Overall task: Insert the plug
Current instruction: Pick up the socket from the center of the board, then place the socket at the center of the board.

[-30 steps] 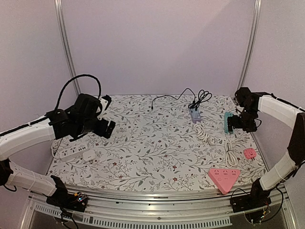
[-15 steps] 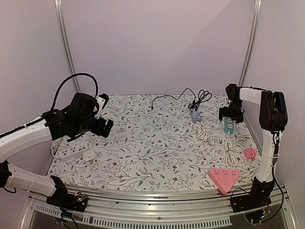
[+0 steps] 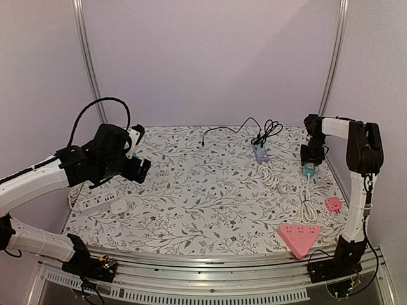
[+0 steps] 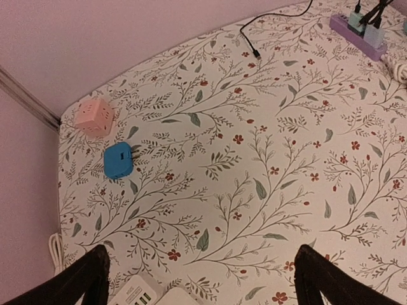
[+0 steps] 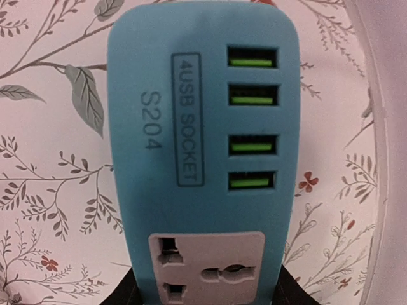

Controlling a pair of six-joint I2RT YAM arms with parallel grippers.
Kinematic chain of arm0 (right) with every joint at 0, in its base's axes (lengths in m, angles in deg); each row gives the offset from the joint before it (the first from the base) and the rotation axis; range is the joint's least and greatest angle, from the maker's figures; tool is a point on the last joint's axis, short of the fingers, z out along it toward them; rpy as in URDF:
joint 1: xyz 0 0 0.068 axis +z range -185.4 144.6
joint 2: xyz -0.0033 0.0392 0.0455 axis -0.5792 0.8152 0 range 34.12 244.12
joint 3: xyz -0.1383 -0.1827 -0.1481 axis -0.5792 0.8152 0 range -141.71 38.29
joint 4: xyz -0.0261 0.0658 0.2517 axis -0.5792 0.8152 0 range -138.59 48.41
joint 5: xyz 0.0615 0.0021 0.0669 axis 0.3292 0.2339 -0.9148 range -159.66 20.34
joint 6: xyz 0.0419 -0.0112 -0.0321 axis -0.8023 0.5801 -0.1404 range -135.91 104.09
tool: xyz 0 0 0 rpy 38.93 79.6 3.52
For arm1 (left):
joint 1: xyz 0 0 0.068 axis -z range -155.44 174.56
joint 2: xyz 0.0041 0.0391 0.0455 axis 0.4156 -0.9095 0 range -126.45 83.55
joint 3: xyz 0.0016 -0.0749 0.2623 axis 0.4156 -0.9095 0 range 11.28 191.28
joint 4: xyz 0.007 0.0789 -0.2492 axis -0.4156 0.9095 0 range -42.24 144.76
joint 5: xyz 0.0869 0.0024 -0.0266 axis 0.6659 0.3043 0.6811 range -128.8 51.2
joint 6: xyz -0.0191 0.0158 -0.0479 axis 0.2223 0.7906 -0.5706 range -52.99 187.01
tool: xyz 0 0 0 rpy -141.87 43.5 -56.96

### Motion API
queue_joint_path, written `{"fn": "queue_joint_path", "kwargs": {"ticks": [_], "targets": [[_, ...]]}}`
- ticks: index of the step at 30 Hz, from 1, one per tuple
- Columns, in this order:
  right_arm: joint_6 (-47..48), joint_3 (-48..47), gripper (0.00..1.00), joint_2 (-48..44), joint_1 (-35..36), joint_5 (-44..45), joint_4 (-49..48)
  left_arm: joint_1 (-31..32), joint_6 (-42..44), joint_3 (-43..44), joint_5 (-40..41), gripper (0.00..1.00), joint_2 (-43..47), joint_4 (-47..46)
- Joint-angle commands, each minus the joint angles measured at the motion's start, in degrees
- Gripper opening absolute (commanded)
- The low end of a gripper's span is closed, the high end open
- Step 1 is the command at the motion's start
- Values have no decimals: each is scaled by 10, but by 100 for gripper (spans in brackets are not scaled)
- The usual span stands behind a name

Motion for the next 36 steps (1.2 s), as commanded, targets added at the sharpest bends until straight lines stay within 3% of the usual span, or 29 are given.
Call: {"fn": "queue_joint_path", "kwargs": {"ticks": [1,7,13,18,23,29,36], "targets": [[51,-53,7,-131,1,93,9,-7,7,-7,6,100,12,9],[99,-83,0,-331,42,144,-63,-8,7,-10,14,100,28,3],[248,-29,0,-483,229,50,-205,-11,3,-19,26,99,47,-10],[360,-31,0,-467,374,-112,-163,-27,-9,-16,37,100,64,2],[460,-25,0,-382,484,-96,-104,-74,-43,-18,37,100,92,25],[443,-24,0,-300,513,-150,-80,-159,-82,-32,11,100,125,40],[499,-27,0,-297,510,-56,-76,-220,-97,-50,-35,99,139,34]]}}
